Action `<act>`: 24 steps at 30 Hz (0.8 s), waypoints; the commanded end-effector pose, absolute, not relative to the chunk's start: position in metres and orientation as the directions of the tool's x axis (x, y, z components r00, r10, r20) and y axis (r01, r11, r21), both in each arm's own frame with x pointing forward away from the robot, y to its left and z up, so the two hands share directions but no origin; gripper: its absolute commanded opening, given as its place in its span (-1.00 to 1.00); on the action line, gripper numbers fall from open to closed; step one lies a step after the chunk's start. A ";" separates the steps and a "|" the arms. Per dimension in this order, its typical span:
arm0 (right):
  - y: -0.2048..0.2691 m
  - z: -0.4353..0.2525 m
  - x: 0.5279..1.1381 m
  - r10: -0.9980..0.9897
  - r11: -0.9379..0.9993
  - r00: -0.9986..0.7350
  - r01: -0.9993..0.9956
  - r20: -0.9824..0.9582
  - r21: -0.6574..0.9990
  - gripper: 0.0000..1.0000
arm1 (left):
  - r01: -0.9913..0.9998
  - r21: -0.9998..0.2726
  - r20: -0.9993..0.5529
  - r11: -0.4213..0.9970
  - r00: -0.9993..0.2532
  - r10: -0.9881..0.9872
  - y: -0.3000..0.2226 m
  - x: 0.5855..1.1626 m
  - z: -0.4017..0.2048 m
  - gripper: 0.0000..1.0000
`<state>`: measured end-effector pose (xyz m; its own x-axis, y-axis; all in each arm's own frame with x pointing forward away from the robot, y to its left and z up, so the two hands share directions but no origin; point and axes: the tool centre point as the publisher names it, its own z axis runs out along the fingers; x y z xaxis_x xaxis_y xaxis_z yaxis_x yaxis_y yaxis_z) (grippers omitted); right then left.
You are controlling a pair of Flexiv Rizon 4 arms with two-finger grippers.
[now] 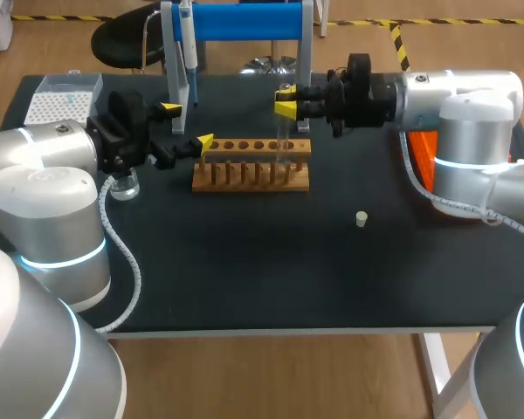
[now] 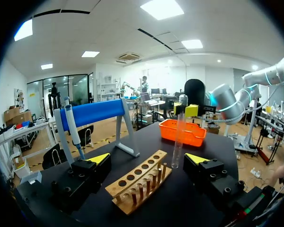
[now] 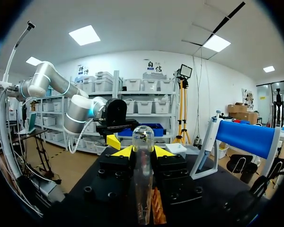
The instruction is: Invert the test tube, pick up the pipette, mount the tip to pipette, aspirate from beaker and dispense into the tube, eject the tip, return the pipette, and cap with the stopper.
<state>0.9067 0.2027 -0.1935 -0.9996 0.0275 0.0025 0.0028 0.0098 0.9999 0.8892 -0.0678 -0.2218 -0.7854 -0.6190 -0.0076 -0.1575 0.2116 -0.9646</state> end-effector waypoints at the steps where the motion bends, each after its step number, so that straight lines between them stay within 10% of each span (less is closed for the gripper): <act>1: 0.201 -0.195 0.916 0.065 0.023 -0.986 0.155 0.153 0.988 -1.00 | -0.154 -0.966 -0.008 0.209 -0.785 -0.619 -0.067 0.889 -0.223 1.00; 14: 0.205 -0.211 0.940 0.134 0.145 -0.535 0.843 0.834 0.518 -1.00 | -0.154 -0.966 -0.008 0.209 -0.785 -0.619 -0.067 0.889 -0.223 1.00; 24: 0.202 -0.204 0.952 0.047 0.070 -0.108 0.992 0.993 0.105 -1.00 | -0.154 -0.966 -0.008 0.209 -0.785 -0.619 -0.067 0.889 -0.223 1.00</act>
